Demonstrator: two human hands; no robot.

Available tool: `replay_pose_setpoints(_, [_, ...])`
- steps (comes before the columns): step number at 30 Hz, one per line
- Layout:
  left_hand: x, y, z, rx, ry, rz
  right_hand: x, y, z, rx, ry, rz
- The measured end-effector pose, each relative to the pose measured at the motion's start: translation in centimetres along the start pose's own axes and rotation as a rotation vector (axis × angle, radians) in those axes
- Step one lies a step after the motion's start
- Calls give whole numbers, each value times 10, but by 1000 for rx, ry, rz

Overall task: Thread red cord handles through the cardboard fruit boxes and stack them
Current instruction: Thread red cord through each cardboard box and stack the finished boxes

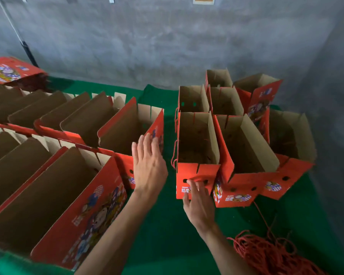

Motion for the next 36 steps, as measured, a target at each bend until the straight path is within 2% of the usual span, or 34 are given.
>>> replay_pose_setpoints(4, [33, 32, -2, 24, 84, 113, 38, 0, -1, 29, 115, -31])
replay_pose_setpoints(7, [50, 44, -9, -2, 220, 176, 61, -1, -4, 77, 238, -70])
replay_pose_setpoints(10, [62, 45, -10, -3, 353, 198, 81, -6, -10, 320, 333, -117])
replay_pose_setpoints(16, [61, -3, -7, -67, 398, 95, 87, 6, -17, 712, 337, -210])
replay_pose_setpoints(18, [51, -23, -6, -131, 411, 77, 84, 15, -10, 910, 327, -259])
replay_pose_setpoints(22, [20, -51, 1, -308, 471, 104, 77, 19, 6, 1267, 146, -277])
replay_pose_setpoints(26, [-12, -68, 14, -421, 586, 179, 59, 10, 21, 1325, 50, -249])
replay_pose_setpoints(29, [-35, -74, 26, -393, 632, 171, 47, 2, 26, 1228, 29, -239])
replay_pose_setpoints(33, [-64, -81, 42, -403, 701, 108, 23, -6, 25, 1240, 91, -252])
replay_pose_setpoints(36, [-81, -81, 48, -402, 820, 103, 9, -7, 25, 1301, 209, -291])
Point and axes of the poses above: each hand's wrist, its own x-axis towards the middle knuckle, its own z-axis out of the back of the hand, y = z × x, the point moved 2 cm from there along x, towards the middle knuckle, and after that the axes turned 3 degrees about z, right-handed, at the moved point
